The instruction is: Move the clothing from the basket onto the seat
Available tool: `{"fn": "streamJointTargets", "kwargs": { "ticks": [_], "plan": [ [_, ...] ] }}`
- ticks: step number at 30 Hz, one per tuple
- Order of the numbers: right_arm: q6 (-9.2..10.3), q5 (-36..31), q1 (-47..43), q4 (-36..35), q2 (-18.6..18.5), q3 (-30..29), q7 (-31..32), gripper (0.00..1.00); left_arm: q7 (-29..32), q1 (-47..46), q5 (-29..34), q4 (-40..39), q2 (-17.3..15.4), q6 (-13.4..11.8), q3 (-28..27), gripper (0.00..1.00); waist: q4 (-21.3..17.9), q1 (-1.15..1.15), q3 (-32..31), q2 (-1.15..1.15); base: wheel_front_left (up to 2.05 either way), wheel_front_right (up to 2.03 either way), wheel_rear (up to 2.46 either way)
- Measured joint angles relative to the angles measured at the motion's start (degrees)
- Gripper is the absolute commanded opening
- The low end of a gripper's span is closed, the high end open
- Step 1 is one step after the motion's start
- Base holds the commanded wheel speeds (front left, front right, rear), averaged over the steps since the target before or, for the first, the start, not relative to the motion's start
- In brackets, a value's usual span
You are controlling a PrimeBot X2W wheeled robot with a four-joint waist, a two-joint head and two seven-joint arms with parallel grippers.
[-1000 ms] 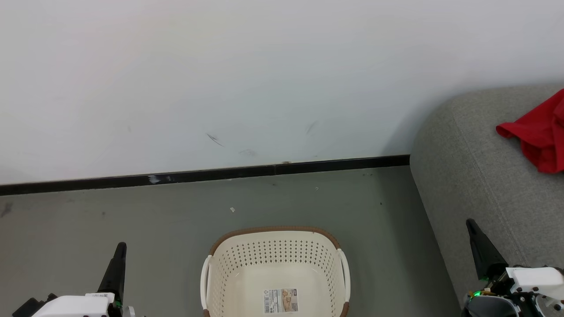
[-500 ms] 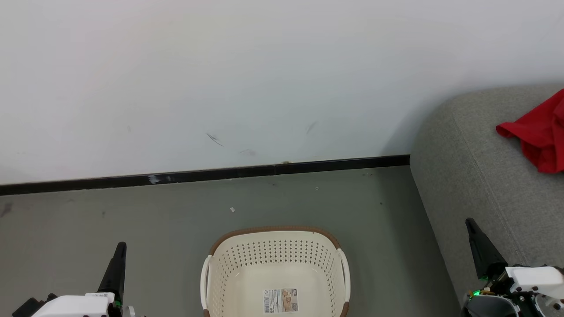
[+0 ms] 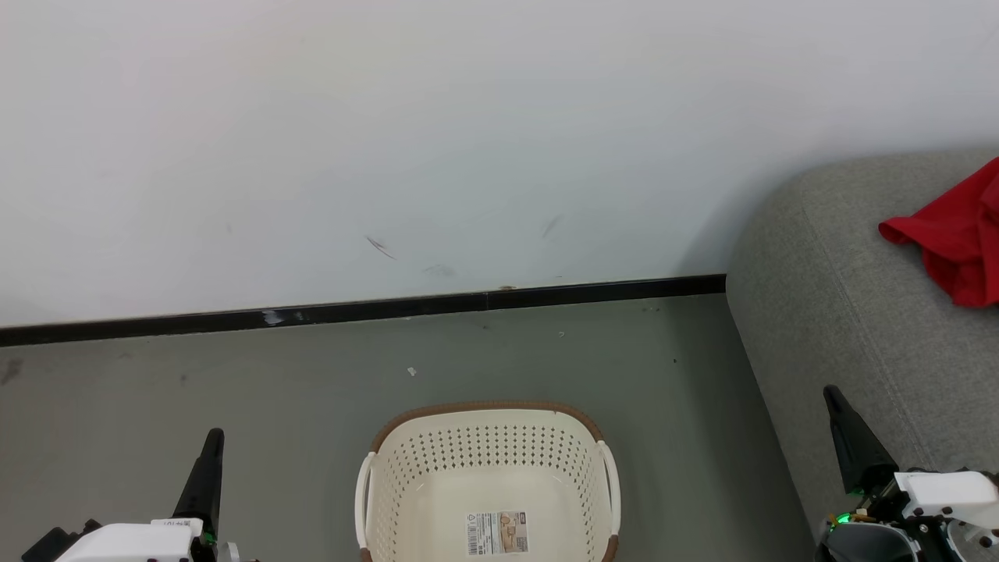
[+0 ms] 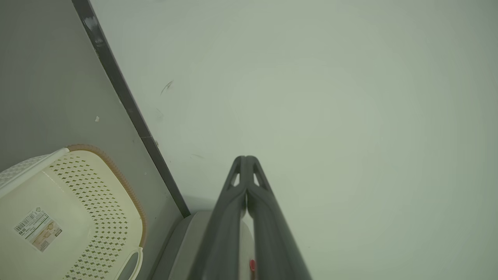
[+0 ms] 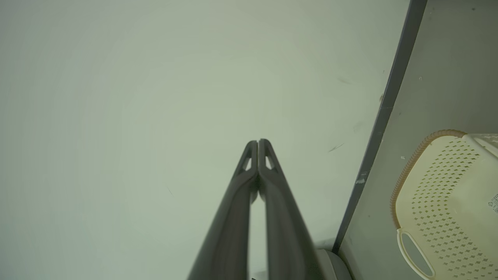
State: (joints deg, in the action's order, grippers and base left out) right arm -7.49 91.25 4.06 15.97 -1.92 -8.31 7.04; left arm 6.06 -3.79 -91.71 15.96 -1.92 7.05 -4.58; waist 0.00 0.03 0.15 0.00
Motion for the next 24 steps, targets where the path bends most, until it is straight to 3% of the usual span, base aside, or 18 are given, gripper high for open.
{"fn": "streamJointTargets", "kwargs": {
  "ticks": [24],
  "plan": [
    [0.00,0.0,0.0,-0.1,0.0,0.2,-0.1,0.00,0.0,0.0,0.0,-0.1,0.0,0.0,0.0,0.00,0.0,-0.01,0.0,0.00,0.00,0.00,0.00]
  ]
}}
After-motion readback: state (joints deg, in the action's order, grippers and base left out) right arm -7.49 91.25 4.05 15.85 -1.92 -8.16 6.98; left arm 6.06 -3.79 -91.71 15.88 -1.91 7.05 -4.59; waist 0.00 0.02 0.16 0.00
